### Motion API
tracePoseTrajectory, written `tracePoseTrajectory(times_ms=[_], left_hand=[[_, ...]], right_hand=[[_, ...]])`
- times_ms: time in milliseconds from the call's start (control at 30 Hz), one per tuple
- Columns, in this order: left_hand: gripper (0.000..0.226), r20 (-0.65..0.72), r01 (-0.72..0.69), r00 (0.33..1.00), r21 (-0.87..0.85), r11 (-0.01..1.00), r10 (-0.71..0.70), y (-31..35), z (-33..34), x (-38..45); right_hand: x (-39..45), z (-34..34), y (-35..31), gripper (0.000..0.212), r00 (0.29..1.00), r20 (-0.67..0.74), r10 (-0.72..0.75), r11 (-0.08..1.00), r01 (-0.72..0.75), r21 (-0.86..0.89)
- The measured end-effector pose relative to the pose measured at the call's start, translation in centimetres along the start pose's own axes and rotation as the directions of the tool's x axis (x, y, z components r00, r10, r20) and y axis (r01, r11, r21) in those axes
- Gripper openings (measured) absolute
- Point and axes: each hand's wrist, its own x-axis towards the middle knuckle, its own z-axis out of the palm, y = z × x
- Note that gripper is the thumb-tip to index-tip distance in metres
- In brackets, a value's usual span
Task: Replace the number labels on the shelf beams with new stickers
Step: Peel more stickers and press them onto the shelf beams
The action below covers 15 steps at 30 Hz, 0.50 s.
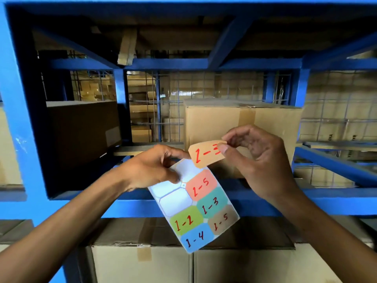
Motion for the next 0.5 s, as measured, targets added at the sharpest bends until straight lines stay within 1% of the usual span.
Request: tracePoseTrajectory(times_ms=[100, 233, 367, 467, 500], left_hand=[[0.039, -0.102, -0.059, 0.992, 0.088, 0.994, 0.068, 1.0, 0.0, 0.6], [0.032, -0.209, -0.163, 0.951, 0.283, 0.945, 0.227, 3.8, -1.2, 2.0], [0.023, -0.309, -0.264, 0.866, 0.386, 0.884, 0.393, 7.1, -3.3, 4.0], [0.014, -0.37, -0.271, 0.798, 0.487, 0.831, 0.476, 9.2, -5.1, 5.2], [0.015, -0.385, -0.258, 0.775, 0.531, 0.807, 0.501, 9.9, -5.9, 5.5]], right_hand=[[1.5, -0.4, 0.1, 0.021, 0.998, -0.057, 0.031, 1.0, -0.031, 0.001], [5.1, -1.7, -0.3, 0.022, 0.99, -0.131, 0.05, 0.994, -0.036, 0.102], [10.2, -2.8, -1.2, 0.022, 0.979, -0.204, 0.007, 0.996, 0.012, 0.091], [14.1, -3.3, -2.3, 0.021, 0.973, -0.229, -0.024, 0.998, 0.038, 0.058], [15.5, -3.3, -2.8, 0.022, 0.973, -0.228, -0.042, 0.998, 0.054, 0.045]])
